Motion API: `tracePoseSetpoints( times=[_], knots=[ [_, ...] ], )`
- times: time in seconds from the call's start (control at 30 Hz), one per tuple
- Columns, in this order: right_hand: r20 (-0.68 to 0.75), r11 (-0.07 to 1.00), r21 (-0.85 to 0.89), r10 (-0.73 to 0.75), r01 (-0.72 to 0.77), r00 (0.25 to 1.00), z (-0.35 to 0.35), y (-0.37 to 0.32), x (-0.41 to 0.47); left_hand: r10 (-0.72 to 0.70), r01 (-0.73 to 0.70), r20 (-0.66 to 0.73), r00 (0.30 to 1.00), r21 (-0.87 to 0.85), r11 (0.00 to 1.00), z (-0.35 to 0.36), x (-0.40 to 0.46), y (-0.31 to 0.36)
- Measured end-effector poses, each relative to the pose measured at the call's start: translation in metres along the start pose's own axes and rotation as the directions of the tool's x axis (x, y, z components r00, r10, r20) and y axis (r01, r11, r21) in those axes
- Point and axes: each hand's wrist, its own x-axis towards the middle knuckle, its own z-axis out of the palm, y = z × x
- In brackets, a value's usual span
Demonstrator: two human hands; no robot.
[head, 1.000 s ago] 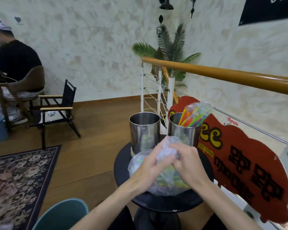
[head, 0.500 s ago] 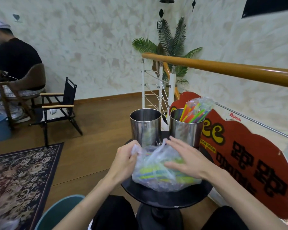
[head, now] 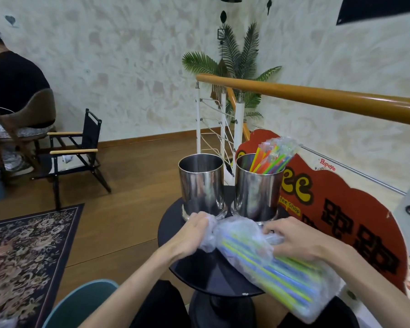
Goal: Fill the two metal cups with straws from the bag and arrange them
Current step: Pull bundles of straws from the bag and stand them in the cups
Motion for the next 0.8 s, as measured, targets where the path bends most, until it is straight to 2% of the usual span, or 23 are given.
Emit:
tracePoseSetpoints(
  times=[0.1,0.2,0.27,0.33,0.4,0.47,0.57,0.6,0.63,0.67,0.73,0.8],
  knots=[
    [-0.043,0.998,0.064,-0.019,0.022,0.999,-0.002,0.011,-0.015,0.113,-0.111,-0.006,0.994,0.14,0.984,0.016,0.006,0.004],
    [-0.071,0.989,0.15,-0.005,0.015,0.997,-0.004,0.021,-0.028,0.18,-0.164,-0.05,0.982,0.227,0.96,0.032,0.009,0.013],
    [-0.124,0.984,0.177,0.01,0.012,0.992,-0.01,0.028,-0.034,0.247,-0.206,-0.078,0.966,0.343,0.916,0.039,0.015,0.02],
    [-0.177,0.978,0.206,0.022,0.015,0.984,-0.018,0.034,-0.039,0.32,-0.236,-0.074,0.944,0.525,0.817,0.043,0.02,0.022],
    [-0.214,0.975,0.22,0.022,0.026,0.977,-0.025,0.038,-0.044,0.435,-0.264,-0.053,0.899,0.726,0.635,0.047,0.028,0.018],
    [-0.256,0.972,0.228,0.01,0.051,0.967,-0.032,0.04,-0.047,0.481,-0.217,-0.071,0.874,0.828,0.517,0.052,0.029,0.016],
    [-0.328,0.972,0.218,-0.012,0.089,0.945,-0.046,0.04,-0.052,0.46,-0.095,-0.129,0.878,0.896,0.434,0.054,0.031,0.017],
    [-0.353,0.971,0.22,-0.012,0.096,0.935,-0.052,0.04,-0.053,0.451,-0.095,-0.12,0.884,0.9,0.426,0.053,0.03,0.018],
    [-0.378,0.969,0.223,-0.011,0.103,0.926,-0.057,0.039,-0.055,0.437,-0.106,-0.114,0.892,0.888,0.448,0.051,0.029,0.019],
    [-0.404,0.966,0.228,-0.016,0.118,0.915,-0.062,0.038,-0.056,0.417,-0.125,-0.121,0.901,0.847,0.516,0.05,0.029,0.018],
    [-0.46,0.952,0.255,-0.032,0.167,0.887,-0.071,0.032,-0.058,0.394,-0.189,-0.168,0.904,0.668,0.719,0.048,0.026,0.015],
    [-0.515,0.932,0.282,-0.054,0.229,0.856,-0.077,0.02,-0.055,0.39,-0.24,-0.198,0.899,0.521,0.819,0.046,0.02,0.008]
  ],
)
